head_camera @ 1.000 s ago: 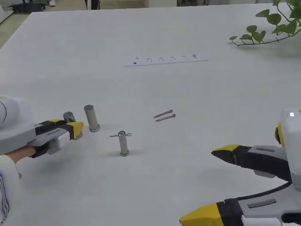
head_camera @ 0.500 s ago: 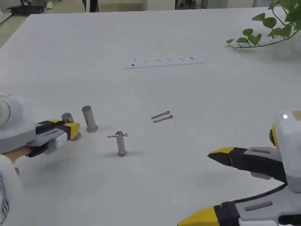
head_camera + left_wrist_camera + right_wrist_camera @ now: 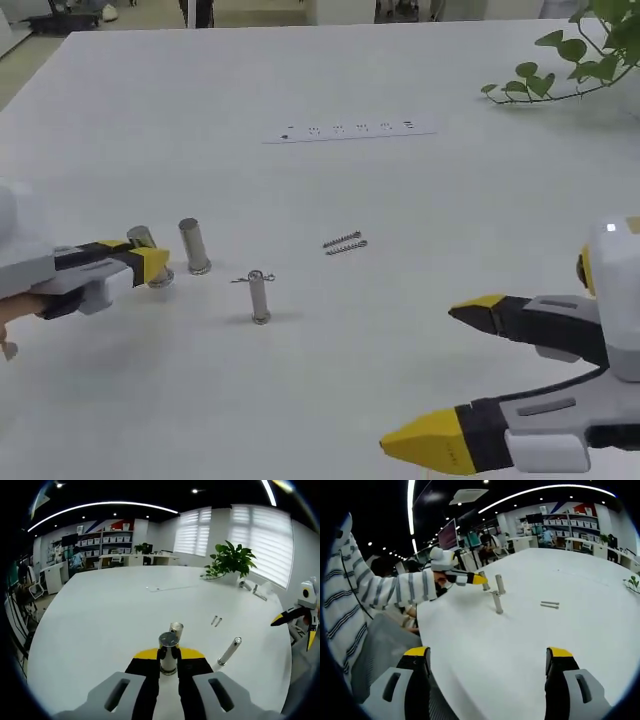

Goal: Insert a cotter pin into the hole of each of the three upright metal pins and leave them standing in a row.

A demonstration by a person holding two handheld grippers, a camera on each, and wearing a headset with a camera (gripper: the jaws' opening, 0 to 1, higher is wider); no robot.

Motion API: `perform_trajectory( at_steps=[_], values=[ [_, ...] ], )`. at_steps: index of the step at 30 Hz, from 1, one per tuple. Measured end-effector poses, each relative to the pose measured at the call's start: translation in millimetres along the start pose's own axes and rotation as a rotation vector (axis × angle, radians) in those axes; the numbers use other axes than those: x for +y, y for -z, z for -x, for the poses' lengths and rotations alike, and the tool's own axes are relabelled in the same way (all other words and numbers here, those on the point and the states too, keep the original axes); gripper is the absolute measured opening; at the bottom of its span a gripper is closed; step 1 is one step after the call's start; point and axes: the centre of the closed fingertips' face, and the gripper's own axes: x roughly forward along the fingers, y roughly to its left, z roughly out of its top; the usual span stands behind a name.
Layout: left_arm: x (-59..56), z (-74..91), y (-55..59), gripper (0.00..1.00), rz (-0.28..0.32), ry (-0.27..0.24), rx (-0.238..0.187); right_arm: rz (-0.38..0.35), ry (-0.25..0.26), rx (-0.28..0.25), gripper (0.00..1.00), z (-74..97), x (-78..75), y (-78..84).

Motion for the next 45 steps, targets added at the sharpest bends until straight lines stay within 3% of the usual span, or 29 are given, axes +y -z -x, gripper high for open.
perform_trajectory(
  at_steps=[5, 10, 13, 18, 21, 24, 29, 37, 45],
  values=[
    [-15.8, 14.4, -12.2, 0.11, -0.07, 0.061, -0.025, -0.003, -0.006, 0.007, 0.97, -0.3, 1.7, 4.1],
    [-51.1, 32.0, -28.2, 0.11, -0.138, 0.223, -0.055, -0.01, -0.009, 0.011, 0.97, -1.5, 3.0, 6.3],
    [-68.0, 39.7, -37.5, 0.11, -0.184, 0.287, -0.059, -0.01, -0.009, 0.007, 0.97, -2.1, 3.5, 5.8],
    [-90.5, 45.6, -44.3, 0.11, -0.226, 0.344, -0.063, -0.007, -0.012, 0.009, 0.97, -2.3, 4.7, 6.9],
    [-100.9, 45.8, -43.0, 0.11, -0.235, 0.353, -0.057, -0.011, -0.008, 0.007, 0.97, -1.6, 4.7, 7.6],
    [-111.2, 43.8, -32.1, 0.11, -0.263, 0.34, -0.026, -0.013, -0.003, 0.005, 0.97, -0.3, 4.0, 8.7],
    [-128.3, 40.3, -14.3, 0.11, -0.261, 0.359, -0.005, -0.02, 0.008, 0.009, 0.97, 4.1, 2.5, 13.1],
    [-143.4, 24.2, 22.2, 0.11, -0.204, 0.384, 0.064, -0.019, 0.02, 0.017, 1.0, 7.7, 0.7, 15.9],
    [-152.8, 12.6, 37.9, 0.11, -0.202, 0.377, 0.091, -0.03, 0.024, 0.024, 1.0, 8.0, -3.6, 19.8]
  ],
)
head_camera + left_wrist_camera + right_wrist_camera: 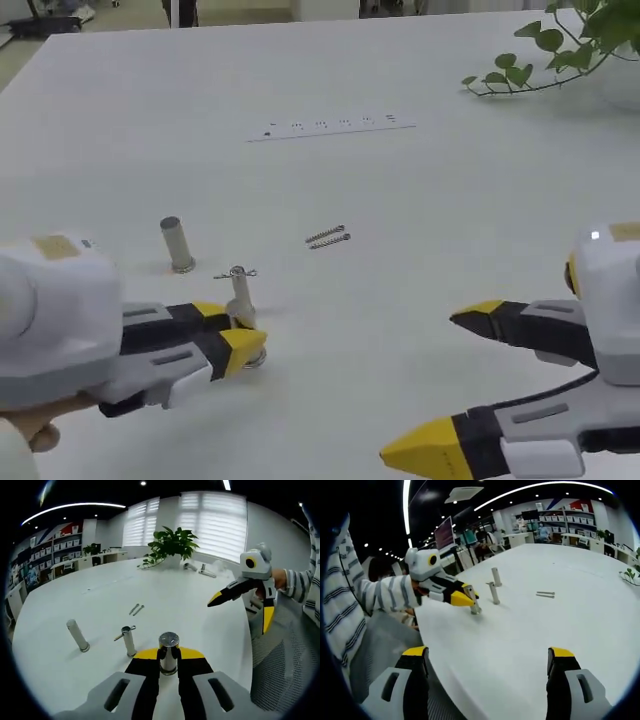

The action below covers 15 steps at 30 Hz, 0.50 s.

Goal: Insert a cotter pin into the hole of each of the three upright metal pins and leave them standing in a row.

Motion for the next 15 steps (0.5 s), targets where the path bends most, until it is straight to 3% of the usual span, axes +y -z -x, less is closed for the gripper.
perform_trajectory(
  at_steps=[8, 15],
  values=[
    [-9.5, -8.4, 9.8, 0.11, -0.034, 0.026, 0.028, 0.015, 0.008, -0.024, 0.99, 1.6, 1.7, -1.1],
    [-12.8, -11.7, 13.5, 0.11, -0.044, 0.027, 0.02, 0.015, 0.02, -0.034, 0.97, 3.7, 0.6, -2.5]
  ],
)
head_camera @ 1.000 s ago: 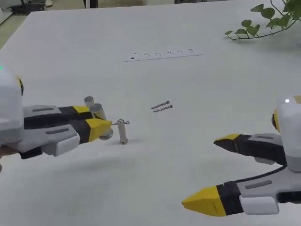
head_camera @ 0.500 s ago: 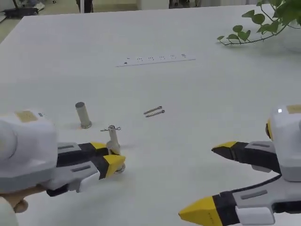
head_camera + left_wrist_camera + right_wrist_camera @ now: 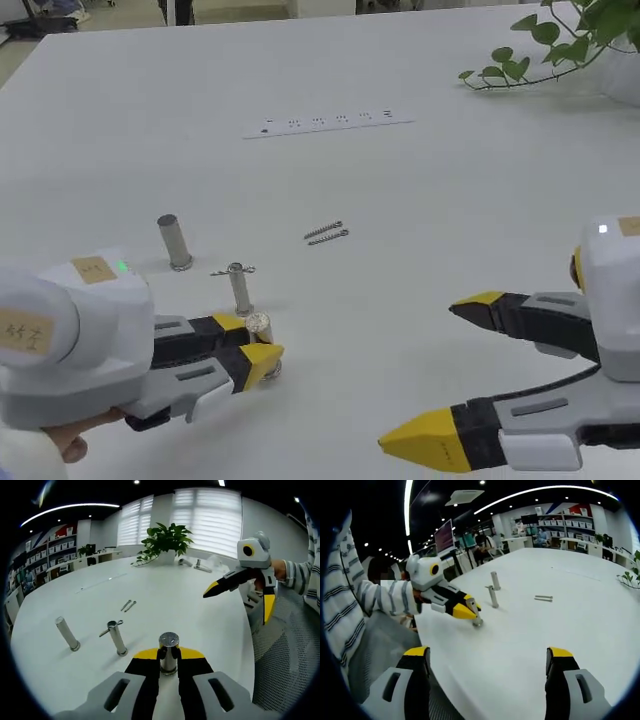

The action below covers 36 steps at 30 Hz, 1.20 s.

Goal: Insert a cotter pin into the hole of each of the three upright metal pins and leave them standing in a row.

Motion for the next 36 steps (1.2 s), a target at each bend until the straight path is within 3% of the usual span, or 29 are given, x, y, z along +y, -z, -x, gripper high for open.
perform_trajectory(
  at_steps=[11, 21, 27, 30, 36],
  values=[
    [-3.4, -3.1, 6.3, 0.11, -0.006, 0.012, 0.017, 0.009, -0.017, 0.013, 0.96, -3.8, 1.5, 1.0],
    [-3.3, -3.2, 5.8, 0.11, 0.014, 0.018, -0.002, 0.016, -0.021, 0.024, 0.96, -7.1, 2.2, 2.9],
    [-5.9, -3.2, 6.9, 0.12, -0.004, 0.021, -0.008, 0.014, -0.025, 0.031, 0.96, -8.1, 3.3, 5.2],
    [-5.2, -3.5, 6.0, 0.13, 0.024, 0.011, -0.025, 0.021, -0.024, 0.031, 0.95, -9.2, 3.2, 4.9],
    [-2.8, -1.9, 2.9, 0.27, 0.024, -0.001, -0.043, 0.023, -0.026, 0.027, 0.94, -11.7, 4.2, 2.4]
  ],
)
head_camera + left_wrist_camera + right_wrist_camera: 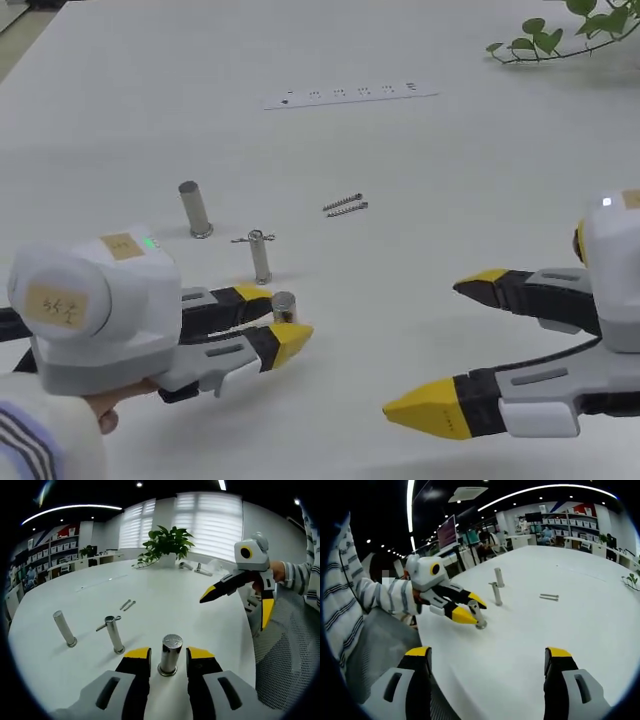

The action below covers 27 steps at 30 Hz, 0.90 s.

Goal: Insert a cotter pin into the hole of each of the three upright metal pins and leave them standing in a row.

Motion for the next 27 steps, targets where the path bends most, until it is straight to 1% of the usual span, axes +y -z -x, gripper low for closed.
perform_trajectory(
  at_steps=[3, 5, 9, 10, 11, 14, 15, 16, 18, 21, 23, 24, 25, 26, 27],
  values=[
    [-0.1, 3.4, -1.1, 0.32, -0.005, 0.001, -0.002, 0.004, -0.004, 0.005, 0.94, -0.5, 0.7, 0.0],
    [-1.5, 6.8, -2.9, 0.37, -0.016, 0.004, -0.01, 0.009, -0.004, 0.008, 0.94, -0.4, 0.7, -0.1],
    [-8.4, 12.1, -2.7, 0.55, -0.03, 0.031, -0.007, 0.016, 0.003, 0.013, 0.94, -0.7, 0.0, -1.0],
    [-9.9, 13.3, -1.8, 0.57, -0.027, 0.038, -0.003, 0.017, 0.003, 0.012, 0.94, -0.9, 0.1, -1.3],
    [-12.4, 15.2, 0.2, 0.6, -0.009, 0.051, 0.003, 0.016, 0.003, 0.011, 0.94, -1.1, 0.3, -1.6],
    [-13.2, 19.4, 0.8, 0.74, 0.0, 0.05, -0.003, 0.019, 0.003, 0.013, 0.94, -1.6, 0.9, -2.1],
    [-12.6, 21.1, 0.4, 0.82, 0.004, 0.044, -0.008, 0.02, 0.003, 0.015, 0.94, -1.7, 1.0, -1.8],
    [-12.6, 22.1, 0.7, 0.87, 0.006, 0.043, -0.01, 0.021, 0.002, 0.017, 0.94, -1.8, 1.3, -1.7],
    [-12.6, 23.9, 3.0, 0.95, 0.019, 0.047, -0.012, 0.021, 0.001, 0.021, 0.93, -1.7, 1.9, -1.8],
    [-12.4, 25.9, 4.6, 0.99, 0.038, 0.043, -0.018, 0.034, -0.002, 0.017, 0.93, -0.8, 4.5, -7.0],
    [-12.8, 26.7, 4.9, 0.98, 0.049, 0.04, -0.02, 0.043, -0.005, 0.015, 0.93, 0.3, 5.6, -12.3],
    [-14.6, 27.0, 6.0, 0.99, 0.059, 0.048, -0.013, 0.047, -0.007, 0.015, 0.93, 0.7, 5.7, -14.6],
    [-18.5, 27.7, 9.6, 0.99, 0.091, 0.069, 0.005, 0.053, -0.011, 0.018, 0.93, 1.4, 5.4, -17.2],
    [-19.0, 27.6, 10.8, 0.99, 0.099, 0.072, 0.01, 0.059, -0.015, 0.018, 0.92, 1.8, 5.3, -19.3],
    [-18.9, 27.6, 11.7, 0.99, 0.092, 0.071, 0.013, 0.067, -0.019, 0.018, 0.92, 2.3, 4.5, -22.7]
  ],
)
